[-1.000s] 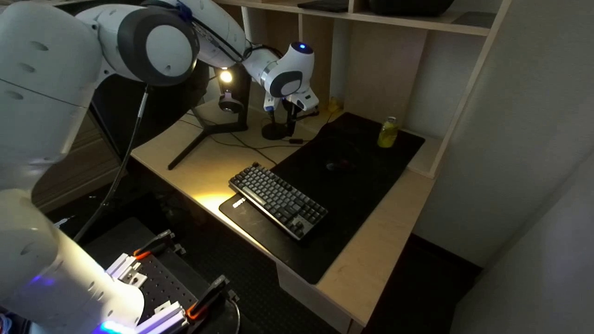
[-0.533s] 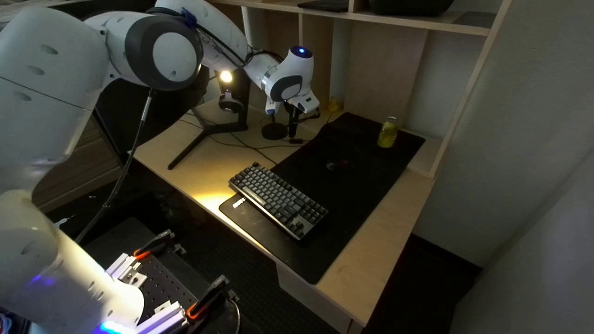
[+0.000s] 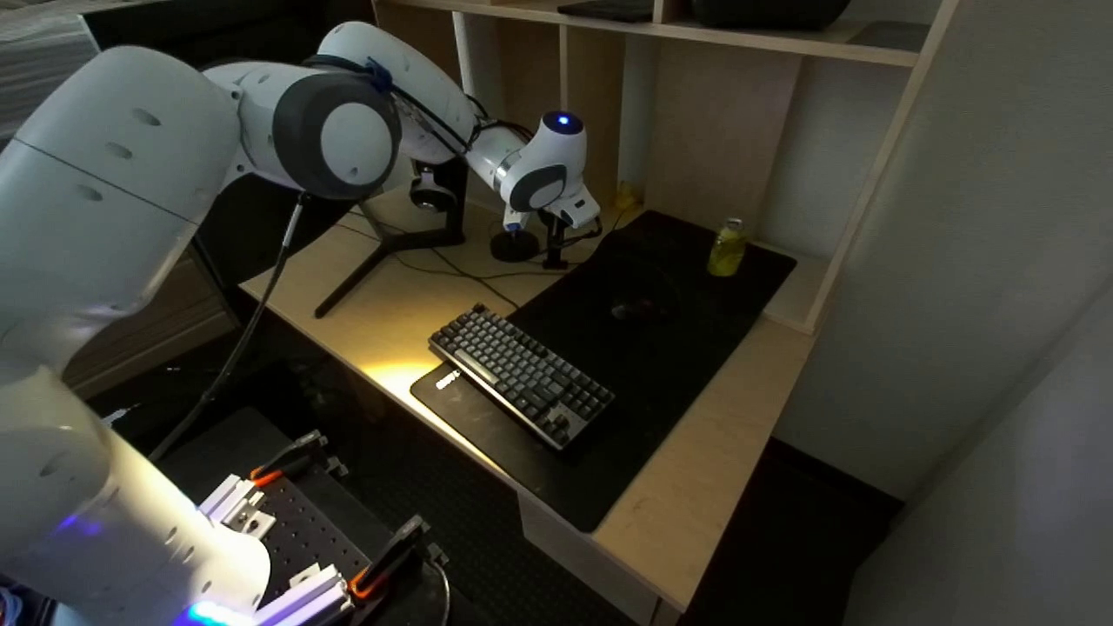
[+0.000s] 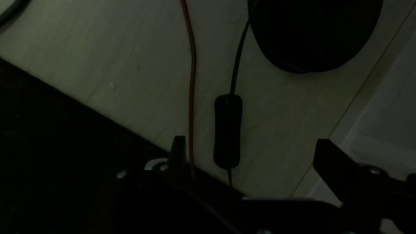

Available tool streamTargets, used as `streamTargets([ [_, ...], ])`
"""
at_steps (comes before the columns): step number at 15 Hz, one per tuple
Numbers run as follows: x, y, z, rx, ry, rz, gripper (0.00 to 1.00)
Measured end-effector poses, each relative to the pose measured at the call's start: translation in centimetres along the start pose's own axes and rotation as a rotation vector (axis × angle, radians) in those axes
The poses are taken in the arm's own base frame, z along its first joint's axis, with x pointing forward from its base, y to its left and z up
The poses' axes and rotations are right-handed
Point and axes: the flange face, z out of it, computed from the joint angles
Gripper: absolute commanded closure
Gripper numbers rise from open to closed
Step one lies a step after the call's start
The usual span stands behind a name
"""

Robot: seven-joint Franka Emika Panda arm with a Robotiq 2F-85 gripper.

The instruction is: Switch off the desk lamp

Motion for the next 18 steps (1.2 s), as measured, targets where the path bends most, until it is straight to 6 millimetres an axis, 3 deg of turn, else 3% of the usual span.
streamTargets([
  [6,0.4,0.0,1.0,-0.001,0.008,0.006,0.0],
  [11,0.8,1.1,2.6,-0.052,0.035,-0.005,0.0],
  [16,-0.2,0.2,2.7,-0.044,0.03,-0.026,0.0],
  [17,-0.4,0.0,2.8,-0.043,0.028,-0.028,0.05],
  [18,-0.5,0.0,2.8,-0.043,0.027,-0.029,0.26],
])
